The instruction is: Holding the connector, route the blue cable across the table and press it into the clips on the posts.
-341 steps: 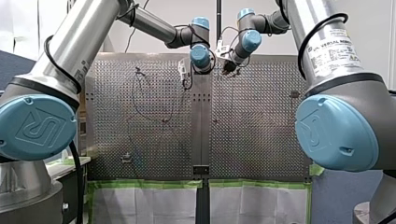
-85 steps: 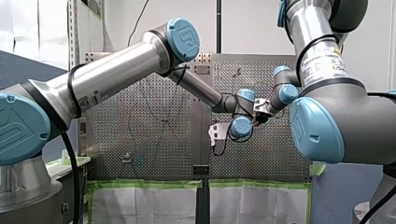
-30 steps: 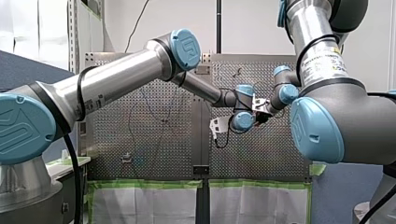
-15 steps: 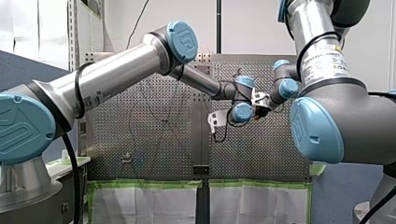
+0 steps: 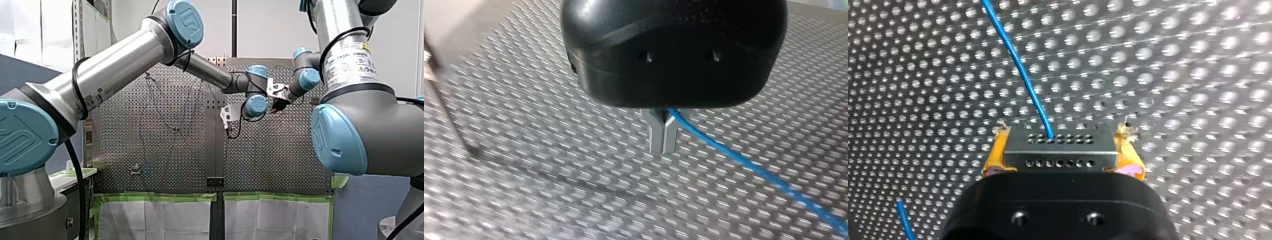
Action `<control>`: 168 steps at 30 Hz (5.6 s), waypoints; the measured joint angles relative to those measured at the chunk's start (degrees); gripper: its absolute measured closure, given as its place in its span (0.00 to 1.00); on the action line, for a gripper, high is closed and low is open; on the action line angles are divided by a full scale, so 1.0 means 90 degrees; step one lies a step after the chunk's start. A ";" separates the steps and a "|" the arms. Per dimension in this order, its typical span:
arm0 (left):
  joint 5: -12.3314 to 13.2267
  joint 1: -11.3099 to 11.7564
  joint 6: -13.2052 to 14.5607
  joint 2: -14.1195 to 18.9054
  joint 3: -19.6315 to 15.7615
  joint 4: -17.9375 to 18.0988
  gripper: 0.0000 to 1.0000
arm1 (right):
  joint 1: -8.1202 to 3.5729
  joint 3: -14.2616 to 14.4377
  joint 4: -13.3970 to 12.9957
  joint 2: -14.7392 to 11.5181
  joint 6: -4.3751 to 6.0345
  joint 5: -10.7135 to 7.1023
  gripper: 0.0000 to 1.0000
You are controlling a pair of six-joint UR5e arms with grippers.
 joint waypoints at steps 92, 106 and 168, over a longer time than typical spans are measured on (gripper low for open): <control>0.1515 0.0633 0.0111 0.0513 0.0493 0.0423 0.45 | -0.0059 -0.0473 0.0073 -0.0950 0.0385 -0.0308 1.00; 0.1495 0.0552 -0.0017 0.0535 0.0558 0.0068 0.00 | -0.0057 -0.0471 0.0086 -0.0927 0.0360 -0.0318 1.00; 0.1679 0.0211 -0.0611 0.3471 -0.2305 0.0784 0.00 | -0.0038 -0.0471 0.0167 -0.0921 0.0349 -0.0339 1.00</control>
